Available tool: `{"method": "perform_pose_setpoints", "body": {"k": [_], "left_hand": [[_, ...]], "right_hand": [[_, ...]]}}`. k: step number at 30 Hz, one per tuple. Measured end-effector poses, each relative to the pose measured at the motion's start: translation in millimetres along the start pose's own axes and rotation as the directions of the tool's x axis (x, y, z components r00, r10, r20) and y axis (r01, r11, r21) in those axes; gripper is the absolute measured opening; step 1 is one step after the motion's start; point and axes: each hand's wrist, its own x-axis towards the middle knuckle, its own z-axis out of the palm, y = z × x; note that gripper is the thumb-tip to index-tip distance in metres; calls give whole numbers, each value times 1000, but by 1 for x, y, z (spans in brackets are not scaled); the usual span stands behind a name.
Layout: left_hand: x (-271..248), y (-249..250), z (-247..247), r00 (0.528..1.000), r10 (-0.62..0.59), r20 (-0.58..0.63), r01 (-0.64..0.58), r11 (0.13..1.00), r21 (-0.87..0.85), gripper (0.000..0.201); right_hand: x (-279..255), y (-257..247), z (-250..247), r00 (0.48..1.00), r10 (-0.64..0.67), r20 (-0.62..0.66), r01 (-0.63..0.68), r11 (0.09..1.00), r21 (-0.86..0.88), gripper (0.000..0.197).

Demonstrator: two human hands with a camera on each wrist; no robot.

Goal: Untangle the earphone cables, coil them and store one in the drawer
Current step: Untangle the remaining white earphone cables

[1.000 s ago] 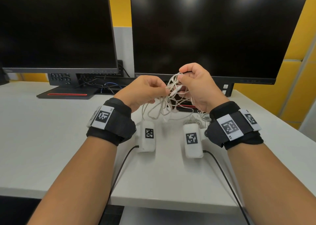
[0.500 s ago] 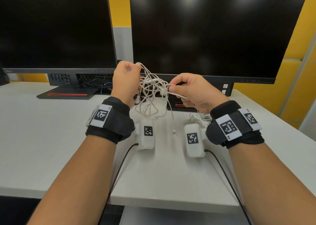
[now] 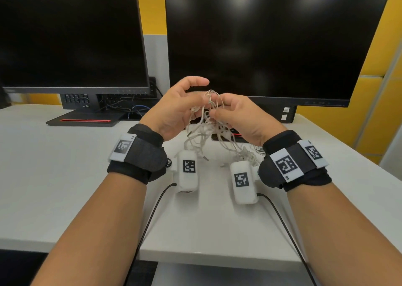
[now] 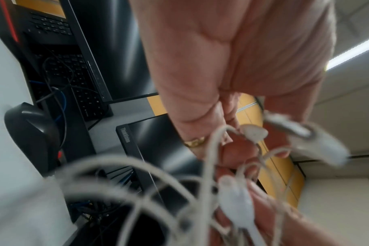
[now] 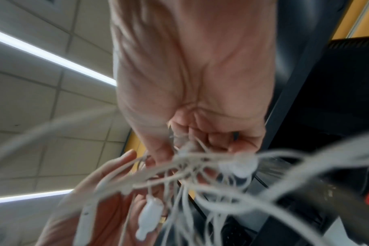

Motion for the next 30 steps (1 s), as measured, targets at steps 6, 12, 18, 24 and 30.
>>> {"method": "perform_pose_setpoints", "body": {"k": [6,12,18,24,30], "left_hand": [[1,0,2,997,-54,-50,57,997,44,30],[4,-2,-1,991,-87,-104,105,978,180,14],[2,-5,3,986,-63,-152,123,893,433,12],[6,-5,1,961,-75,-266,175,911,373,7],[13,-12,2,906,49,-421,148,894,422,13]], "right_hand": [[7,3,-4,989,69,-129,-52,990,132,12],[7,4,-8,969,106,-222,-87,992,94,13],[4,2,-5,986,81,-144,-82,997,-3,18],[4,5,-5,984,85,-156,-79,996,47,13],[4,5,-1,982,16,-186,6,993,117,7]]}}
